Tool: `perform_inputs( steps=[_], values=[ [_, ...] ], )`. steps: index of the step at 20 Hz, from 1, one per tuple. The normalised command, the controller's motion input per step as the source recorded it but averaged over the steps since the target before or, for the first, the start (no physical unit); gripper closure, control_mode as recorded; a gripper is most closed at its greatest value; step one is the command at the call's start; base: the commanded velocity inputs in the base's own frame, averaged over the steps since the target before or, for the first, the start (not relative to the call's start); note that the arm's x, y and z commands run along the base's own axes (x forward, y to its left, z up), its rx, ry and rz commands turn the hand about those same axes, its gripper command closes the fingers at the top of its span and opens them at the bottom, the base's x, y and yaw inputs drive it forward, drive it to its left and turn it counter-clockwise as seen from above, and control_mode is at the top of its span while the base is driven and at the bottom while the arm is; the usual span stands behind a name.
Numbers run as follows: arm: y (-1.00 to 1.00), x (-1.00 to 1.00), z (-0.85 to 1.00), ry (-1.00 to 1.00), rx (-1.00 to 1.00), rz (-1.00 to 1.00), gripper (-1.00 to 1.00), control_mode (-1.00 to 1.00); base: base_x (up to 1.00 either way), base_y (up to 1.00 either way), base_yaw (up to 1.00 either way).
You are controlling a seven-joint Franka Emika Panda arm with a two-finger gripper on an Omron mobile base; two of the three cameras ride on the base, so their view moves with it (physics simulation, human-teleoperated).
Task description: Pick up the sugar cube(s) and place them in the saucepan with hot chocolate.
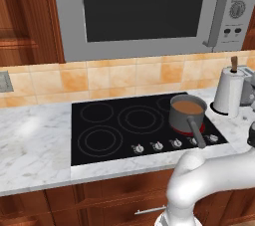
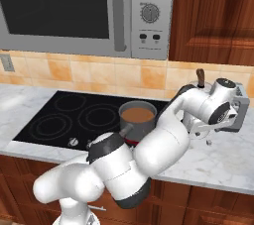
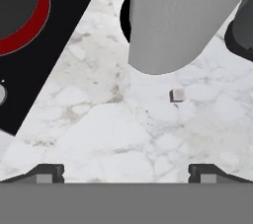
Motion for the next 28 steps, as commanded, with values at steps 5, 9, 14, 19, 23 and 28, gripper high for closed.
perform_inputs(
  steps=[5,9,14,19,23,28],
  values=[
    [0.01,0.01,-0.22,0.00,0.04,0.00,-1.00,-1.00,0.00,0.00,0.00],
    [0.00,0.11,-0.33,0.00,0.07,0.00,-1.00,-1.00,0.00,0.00,0.00],
    [0.00,0.29,-0.46,0.00,0.01,0.00,-1.00,-1.00,0.00,0.00,0.00],
    [0.00,0.44,-0.39,0.00,0.00,0.00,-1.00,-1.00,0.00,0.00,0.00],
    [-0.02,0.28,-0.37,0.00,0.00,0.00,-1.00,-1.00,0.00,0.00,0.00],
    [-0.21,0.00,-0.15,0.00,0.03,0.00,-1.00,-1.00,0.00,0.00,0.00]
  ],
)
